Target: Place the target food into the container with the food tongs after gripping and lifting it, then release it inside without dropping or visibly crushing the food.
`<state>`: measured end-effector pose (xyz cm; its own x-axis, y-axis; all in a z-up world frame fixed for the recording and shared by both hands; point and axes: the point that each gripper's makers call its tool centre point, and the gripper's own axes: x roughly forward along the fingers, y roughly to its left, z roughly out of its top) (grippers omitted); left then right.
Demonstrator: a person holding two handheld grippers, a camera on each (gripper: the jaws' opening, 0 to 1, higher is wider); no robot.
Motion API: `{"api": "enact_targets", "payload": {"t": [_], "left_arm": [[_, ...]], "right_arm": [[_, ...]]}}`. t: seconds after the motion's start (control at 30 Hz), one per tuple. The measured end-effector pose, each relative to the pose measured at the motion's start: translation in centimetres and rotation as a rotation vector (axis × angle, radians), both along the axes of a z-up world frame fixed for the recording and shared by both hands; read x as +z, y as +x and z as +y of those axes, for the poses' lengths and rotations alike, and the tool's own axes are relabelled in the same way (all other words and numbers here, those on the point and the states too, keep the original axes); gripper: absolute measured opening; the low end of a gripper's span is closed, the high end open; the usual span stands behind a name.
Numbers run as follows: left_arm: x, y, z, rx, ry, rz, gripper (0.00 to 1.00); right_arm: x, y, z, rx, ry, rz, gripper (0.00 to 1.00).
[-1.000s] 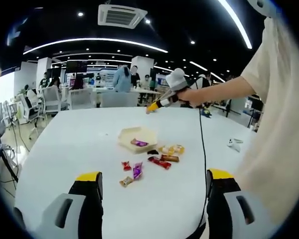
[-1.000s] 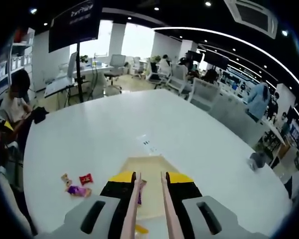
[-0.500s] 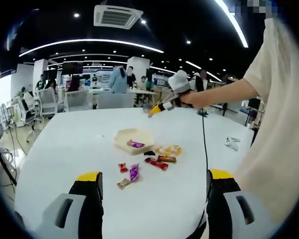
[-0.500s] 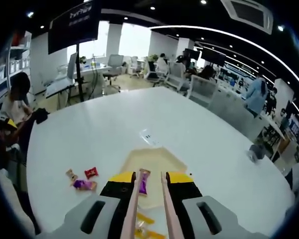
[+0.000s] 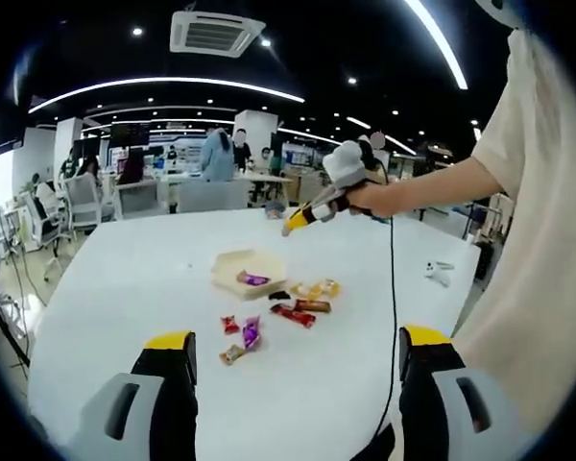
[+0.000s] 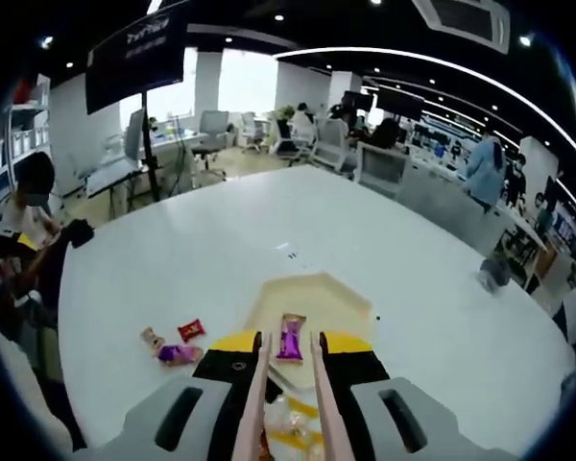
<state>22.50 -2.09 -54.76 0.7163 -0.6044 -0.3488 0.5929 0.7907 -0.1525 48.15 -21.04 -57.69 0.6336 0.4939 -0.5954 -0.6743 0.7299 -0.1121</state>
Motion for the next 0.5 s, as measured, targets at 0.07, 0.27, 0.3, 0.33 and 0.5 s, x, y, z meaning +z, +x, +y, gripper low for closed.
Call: {"api": "enact_targets", "payload": {"t": [0.07, 0.27, 0.3, 0.33, 0.5], "left_arm": [[-0.1, -0.4, 0.7, -0.007, 0.001, 0.0, 0.87], [-0.1, -0.6, 2.4, -0.021, -0.026, -0.01, 0.86], [-0.1, -0.6, 2.5, -0.033, -0.026, -0.015, 0.86], [0.0, -0.6, 2.5, -0.042, -0.026, -0.018, 0.86], [0.3, -0.7, 2.7, -0.091, -0.038, -0.027, 0.86]], "right_arm": [[0.1, -0.6, 0.1, -0.012, -0.002, 0.002, 0.23], [0.5, -1.6, 0.5, -0.042, -0.021, -0.003, 0.23], [0.8, -1.8, 0.6, -0.05, -0.016, -0.004, 0.23], [1.0, -1.9, 0.6, -0.055, -0.02, -0.01, 0.23], [1.6, -2.5, 0.8, -0.094, -0.019, -0.026, 0.23]]}}
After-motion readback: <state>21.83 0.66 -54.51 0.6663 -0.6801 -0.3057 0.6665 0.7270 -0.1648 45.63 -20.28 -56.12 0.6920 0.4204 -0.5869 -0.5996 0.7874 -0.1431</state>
